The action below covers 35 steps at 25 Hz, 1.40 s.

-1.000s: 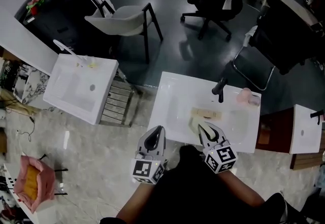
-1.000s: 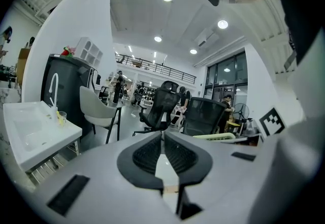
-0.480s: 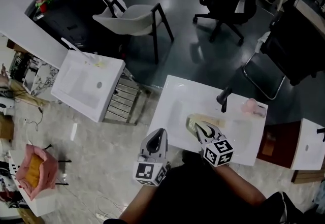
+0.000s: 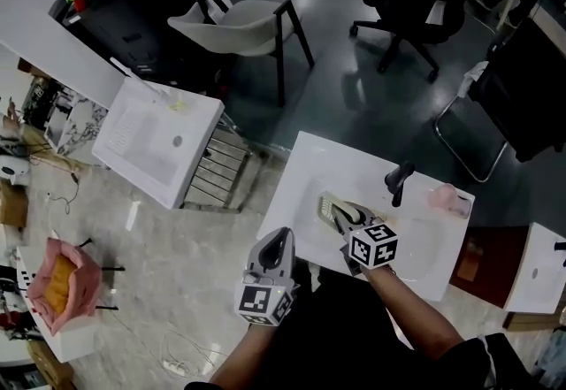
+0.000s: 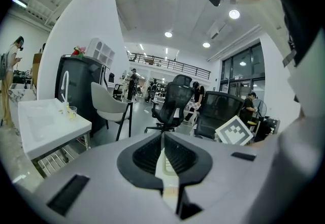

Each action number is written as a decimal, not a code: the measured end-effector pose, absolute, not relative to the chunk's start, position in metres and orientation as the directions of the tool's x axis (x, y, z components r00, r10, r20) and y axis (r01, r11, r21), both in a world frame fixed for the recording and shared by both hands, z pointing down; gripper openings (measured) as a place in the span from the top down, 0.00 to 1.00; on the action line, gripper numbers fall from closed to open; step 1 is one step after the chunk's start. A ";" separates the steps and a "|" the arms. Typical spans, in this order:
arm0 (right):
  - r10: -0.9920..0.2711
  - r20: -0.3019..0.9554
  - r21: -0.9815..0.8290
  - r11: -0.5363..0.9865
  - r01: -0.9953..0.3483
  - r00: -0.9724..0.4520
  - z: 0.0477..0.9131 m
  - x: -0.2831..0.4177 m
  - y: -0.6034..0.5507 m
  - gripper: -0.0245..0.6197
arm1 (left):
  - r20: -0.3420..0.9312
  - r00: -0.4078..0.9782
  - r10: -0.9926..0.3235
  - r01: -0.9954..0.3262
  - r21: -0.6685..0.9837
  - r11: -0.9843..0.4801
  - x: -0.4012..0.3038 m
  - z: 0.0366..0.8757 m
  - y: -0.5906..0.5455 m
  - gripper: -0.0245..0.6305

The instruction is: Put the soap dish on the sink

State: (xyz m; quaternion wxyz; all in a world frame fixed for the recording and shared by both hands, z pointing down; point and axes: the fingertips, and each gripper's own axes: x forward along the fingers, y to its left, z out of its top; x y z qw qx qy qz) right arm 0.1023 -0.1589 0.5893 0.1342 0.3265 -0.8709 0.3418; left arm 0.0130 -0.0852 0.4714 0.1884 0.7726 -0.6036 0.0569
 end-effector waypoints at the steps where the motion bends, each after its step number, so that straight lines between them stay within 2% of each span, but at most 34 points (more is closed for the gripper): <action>1: -0.471 0.463 -0.509 0.553 -0.660 -0.751 0.593 0.099 -0.164 0.95 | 0.318 0.262 -0.911 -0.955 0.224 -0.197 0.009 0.474 -0.088 0.93; 7: -0.456 0.502 -0.542 0.496 -0.678 -0.735 0.620 0.071 -0.199 0.95 | 0.312 0.266 -0.912 -0.948 0.256 -0.189 -0.031 0.485 -0.120 0.93; 19: -0.467 0.588 -0.546 0.374 -0.750 -0.661 0.662 0.017 -0.272 0.95 | 0.309 0.487 -0.817 -0.859 0.336 -0.385 -0.058 0.502 -0.192 0.93; 26: -0.427 0.657 -0.530 0.324 -0.784 -0.621 0.698 0.003 -0.302 0.95 | 0.323 0.526 -0.787 -0.836 0.370 -0.406 -0.082 0.512 -0.221 0.93; 31: -0.408 0.662 -0.599 0.217 -0.771 -0.629 0.719 -0.003 -0.316 0.95 | 0.327 0.571 -0.753 -0.807 0.391 -0.442 -0.089 0.524 -0.232 0.93; 35: -0.399 0.675 -0.599 0.195 -0.777 -0.621 0.729 -0.007 -0.324 0.95 | 0.333 0.593 -0.733 -0.792 0.407 -0.456 -0.098 0.532 -0.243 0.93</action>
